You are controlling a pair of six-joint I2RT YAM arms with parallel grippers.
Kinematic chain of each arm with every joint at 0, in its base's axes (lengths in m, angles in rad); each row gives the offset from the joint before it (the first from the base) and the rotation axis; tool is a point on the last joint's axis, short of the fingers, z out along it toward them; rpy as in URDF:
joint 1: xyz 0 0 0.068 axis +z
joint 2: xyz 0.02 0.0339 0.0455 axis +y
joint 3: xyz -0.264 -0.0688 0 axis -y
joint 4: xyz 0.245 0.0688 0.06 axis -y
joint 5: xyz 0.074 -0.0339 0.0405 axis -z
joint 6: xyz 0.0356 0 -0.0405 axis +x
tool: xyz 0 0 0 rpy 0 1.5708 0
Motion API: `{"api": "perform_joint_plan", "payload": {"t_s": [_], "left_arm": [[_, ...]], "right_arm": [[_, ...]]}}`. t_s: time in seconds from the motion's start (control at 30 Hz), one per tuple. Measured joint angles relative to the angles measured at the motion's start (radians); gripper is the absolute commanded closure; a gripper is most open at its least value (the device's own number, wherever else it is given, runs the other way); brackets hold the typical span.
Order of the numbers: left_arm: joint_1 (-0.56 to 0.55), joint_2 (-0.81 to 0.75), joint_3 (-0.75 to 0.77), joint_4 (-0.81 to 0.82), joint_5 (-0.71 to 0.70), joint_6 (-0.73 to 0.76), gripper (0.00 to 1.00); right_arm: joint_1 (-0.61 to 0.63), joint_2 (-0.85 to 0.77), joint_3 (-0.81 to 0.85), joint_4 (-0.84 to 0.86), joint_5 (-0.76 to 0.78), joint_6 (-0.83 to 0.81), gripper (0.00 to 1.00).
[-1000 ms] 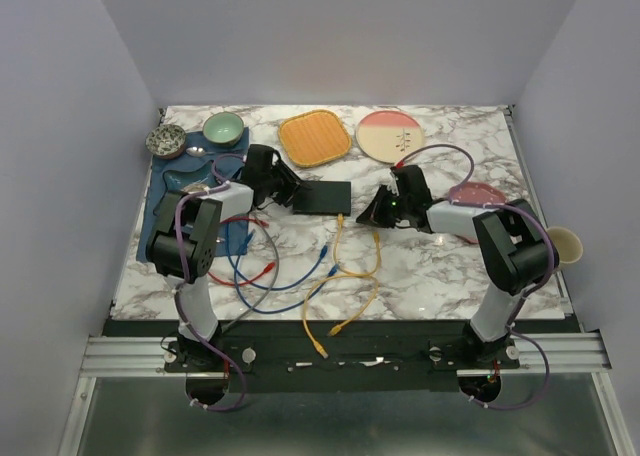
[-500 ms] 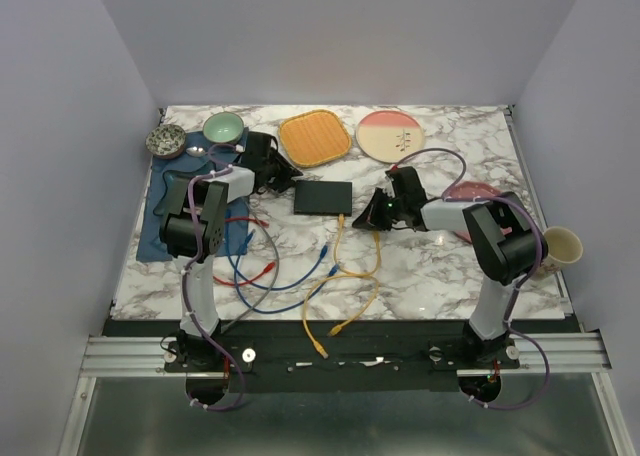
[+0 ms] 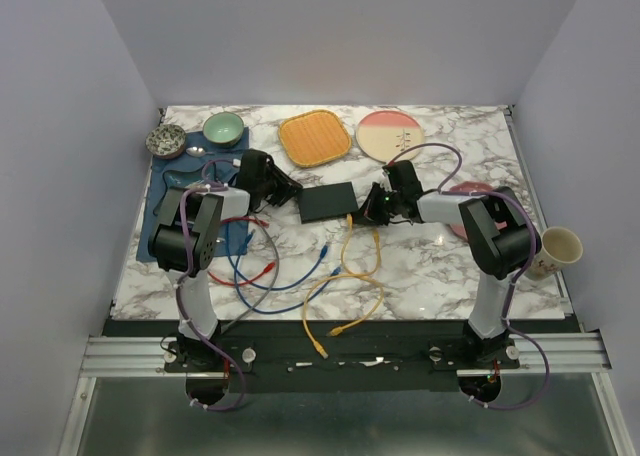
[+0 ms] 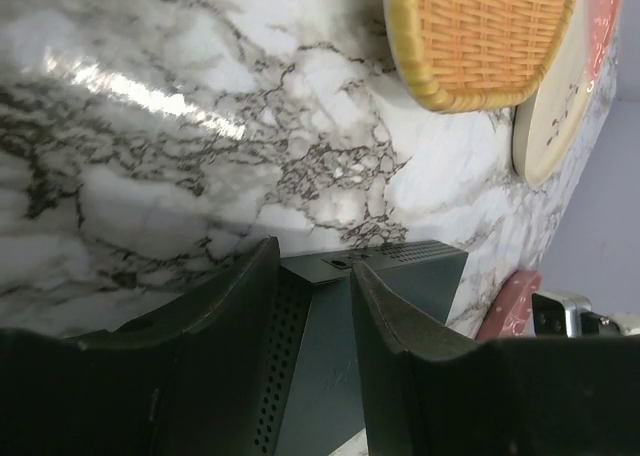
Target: Pull the plug from the switch port
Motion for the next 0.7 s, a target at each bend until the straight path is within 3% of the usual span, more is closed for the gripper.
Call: {"api": "perform_joint_plan", "payload": {"t_s": [0.1, 0.23, 0.33, 0.7], "left_arm": [[0.0, -0.035, -0.035, -0.011, -0.004, 0.001, 0.5], [-0.001, -0.086, -0.058, -0.078, -0.019, 0.005, 0.5], [-0.004, -0.137, -0.06, -0.154, -0.056, 0.014, 0.5], [-0.043, -0.172, 0.037, -0.21, -0.064, 0.011, 0.5]], "right_arm": [[-0.001, 0.0, 0.005, -0.009, 0.005, -0.005, 0.96], [-0.004, -0.003, 0.007, -0.01, 0.019, -0.008, 0.67], [-0.005, -0.023, 0.006, -0.015, 0.042, -0.015, 0.58], [-0.006, -0.065, 0.003, -0.078, 0.123, -0.059, 0.6]]}}
